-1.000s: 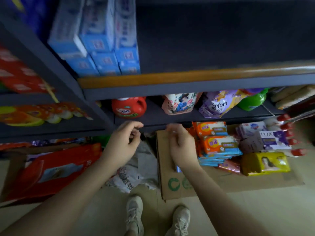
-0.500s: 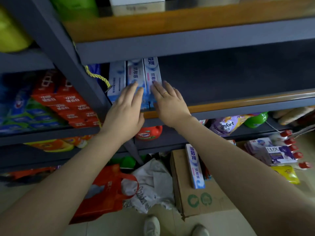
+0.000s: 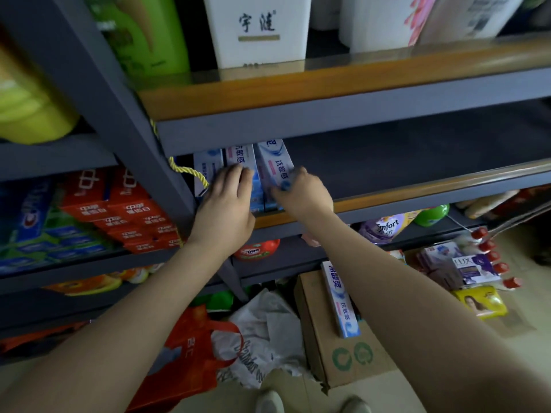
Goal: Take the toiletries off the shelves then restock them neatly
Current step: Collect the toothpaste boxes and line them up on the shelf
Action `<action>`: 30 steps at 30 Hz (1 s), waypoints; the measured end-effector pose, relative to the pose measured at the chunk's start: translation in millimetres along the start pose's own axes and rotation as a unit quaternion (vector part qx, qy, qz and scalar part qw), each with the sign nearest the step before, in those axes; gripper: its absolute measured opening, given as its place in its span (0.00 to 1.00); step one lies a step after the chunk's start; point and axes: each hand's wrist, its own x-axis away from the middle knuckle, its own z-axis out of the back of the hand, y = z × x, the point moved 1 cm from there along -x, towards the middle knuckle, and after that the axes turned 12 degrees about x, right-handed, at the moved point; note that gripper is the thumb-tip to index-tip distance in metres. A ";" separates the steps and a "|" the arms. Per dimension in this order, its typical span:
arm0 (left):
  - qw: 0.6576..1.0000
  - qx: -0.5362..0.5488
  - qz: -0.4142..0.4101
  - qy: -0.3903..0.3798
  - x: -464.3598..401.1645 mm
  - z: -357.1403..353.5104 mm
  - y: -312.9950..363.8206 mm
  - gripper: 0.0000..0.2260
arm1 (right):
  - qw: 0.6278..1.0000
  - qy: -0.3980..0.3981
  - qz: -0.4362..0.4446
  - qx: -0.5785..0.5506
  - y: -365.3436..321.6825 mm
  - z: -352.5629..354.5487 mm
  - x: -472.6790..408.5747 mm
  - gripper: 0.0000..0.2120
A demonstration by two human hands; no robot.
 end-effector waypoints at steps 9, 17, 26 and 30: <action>0.927 0.366 0.072 0.049 23.2 5.9 38.5 0.18 | 0.883 -0.103 -0.145 -0.434 41.5 29.0 68.0 0.23; 0.740 0.608 0.286 0.016 25.7 -17.3 68.8 0.15 | 0.908 -0.149 -0.043 -0.390 69.3 16.4 142.8 0.14; 0.532 0.766 0.339 -0.123 54.0 -34.7 102.7 0.08 | 0.997 0.038 -0.007 0.061 85.0 12.8 183.8 0.33; 0.516 0.774 0.334 -0.152 65.7 -44.9 116.8 0.13 | 0.974 0.106 0.105 0.168 103.3 7.1 200.2 0.31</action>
